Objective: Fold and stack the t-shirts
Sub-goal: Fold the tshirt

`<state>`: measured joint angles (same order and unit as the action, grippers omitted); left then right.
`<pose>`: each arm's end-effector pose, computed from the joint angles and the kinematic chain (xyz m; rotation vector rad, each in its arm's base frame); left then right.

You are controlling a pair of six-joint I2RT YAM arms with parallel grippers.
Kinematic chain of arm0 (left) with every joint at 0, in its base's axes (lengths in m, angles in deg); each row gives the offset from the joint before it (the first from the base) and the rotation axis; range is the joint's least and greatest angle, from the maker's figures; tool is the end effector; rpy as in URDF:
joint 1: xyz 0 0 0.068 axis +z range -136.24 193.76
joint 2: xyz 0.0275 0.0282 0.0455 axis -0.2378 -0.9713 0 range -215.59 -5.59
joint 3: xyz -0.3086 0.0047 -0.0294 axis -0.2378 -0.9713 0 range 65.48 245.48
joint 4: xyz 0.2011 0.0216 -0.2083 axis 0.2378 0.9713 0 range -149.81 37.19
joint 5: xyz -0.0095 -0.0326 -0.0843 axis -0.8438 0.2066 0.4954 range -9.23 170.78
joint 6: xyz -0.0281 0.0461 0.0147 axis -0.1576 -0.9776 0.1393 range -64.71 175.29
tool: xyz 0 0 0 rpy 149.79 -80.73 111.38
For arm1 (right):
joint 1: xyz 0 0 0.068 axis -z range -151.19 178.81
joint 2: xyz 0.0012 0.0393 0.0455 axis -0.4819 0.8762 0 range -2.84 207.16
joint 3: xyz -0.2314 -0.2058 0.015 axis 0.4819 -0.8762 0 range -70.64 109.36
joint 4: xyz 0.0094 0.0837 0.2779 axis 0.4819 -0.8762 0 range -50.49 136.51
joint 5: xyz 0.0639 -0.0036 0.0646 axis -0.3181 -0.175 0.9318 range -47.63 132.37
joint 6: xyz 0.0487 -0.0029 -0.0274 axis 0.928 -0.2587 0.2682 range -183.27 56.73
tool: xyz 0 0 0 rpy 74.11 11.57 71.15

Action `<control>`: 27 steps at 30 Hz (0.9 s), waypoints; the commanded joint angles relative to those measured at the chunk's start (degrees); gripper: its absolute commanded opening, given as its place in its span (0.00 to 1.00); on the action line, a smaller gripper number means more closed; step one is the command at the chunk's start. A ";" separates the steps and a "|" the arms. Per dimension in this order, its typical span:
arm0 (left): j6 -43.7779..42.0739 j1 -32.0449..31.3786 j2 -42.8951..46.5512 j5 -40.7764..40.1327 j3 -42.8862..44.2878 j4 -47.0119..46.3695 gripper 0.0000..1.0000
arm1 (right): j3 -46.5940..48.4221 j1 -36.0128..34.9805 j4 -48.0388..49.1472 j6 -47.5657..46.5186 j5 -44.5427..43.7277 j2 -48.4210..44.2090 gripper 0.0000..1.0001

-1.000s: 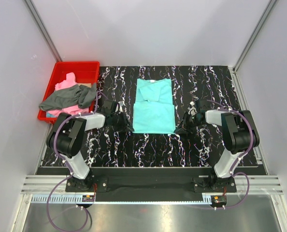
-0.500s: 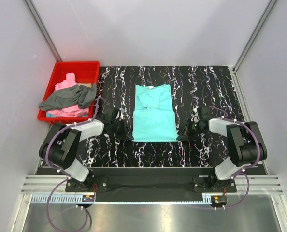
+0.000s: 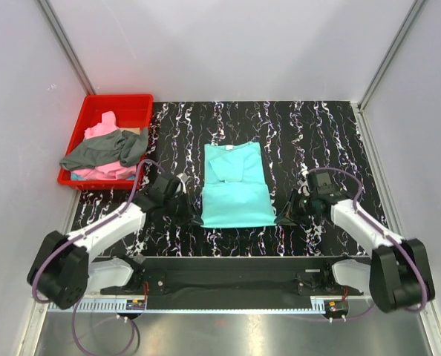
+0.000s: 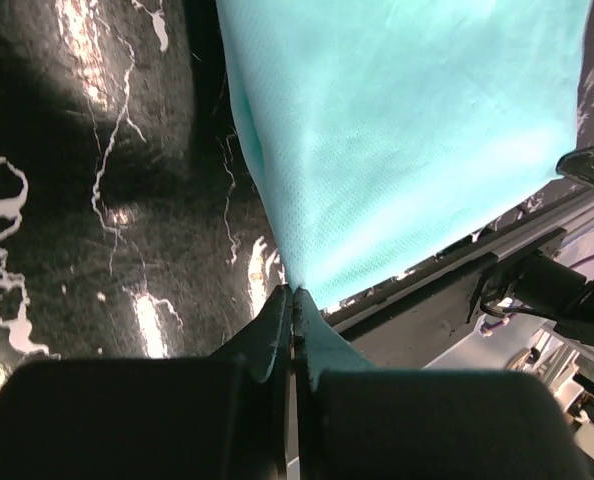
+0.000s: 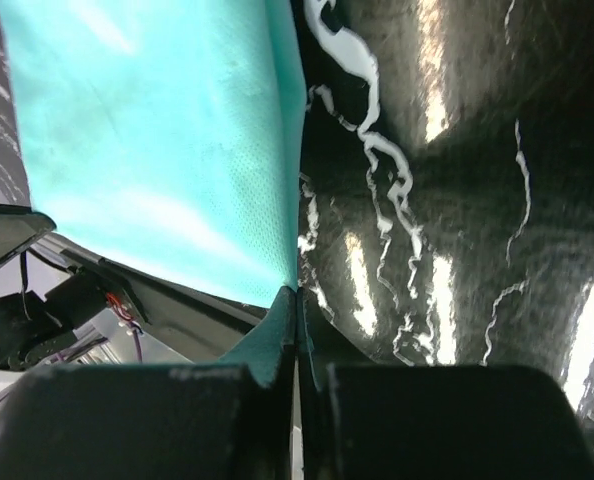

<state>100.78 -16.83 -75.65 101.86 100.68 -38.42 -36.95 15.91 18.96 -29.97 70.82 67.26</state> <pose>0.1982 -0.1333 0.1980 -0.2029 2.7509 -0.9186 0.2123 0.0674 0.1855 0.3320 2.7654 0.9007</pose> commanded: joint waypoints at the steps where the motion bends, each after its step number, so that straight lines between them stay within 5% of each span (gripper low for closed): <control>1: 2.23 -1.49 5.01 -3.41 -0.66 4.27 0.00 | -0.21 -1.68 -5.75 2.72 -4.18 -6.20 0.00; 14: 7.50 -7.73 14.95 -8.51 -0.05 10.69 0.00 | -0.30 -8.45 -13.06 10.21 -8.23 -21.59 0.00; 27: 2.94 -4.58 4.51 -13.79 19.09 16.32 0.00 | 12.60 -8.45 -13.23 4.50 -13.86 -12.55 0.00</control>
<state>105.88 -22.95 -69.01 90.47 114.49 -23.05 -30.22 7.75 5.65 -23.19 60.09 53.16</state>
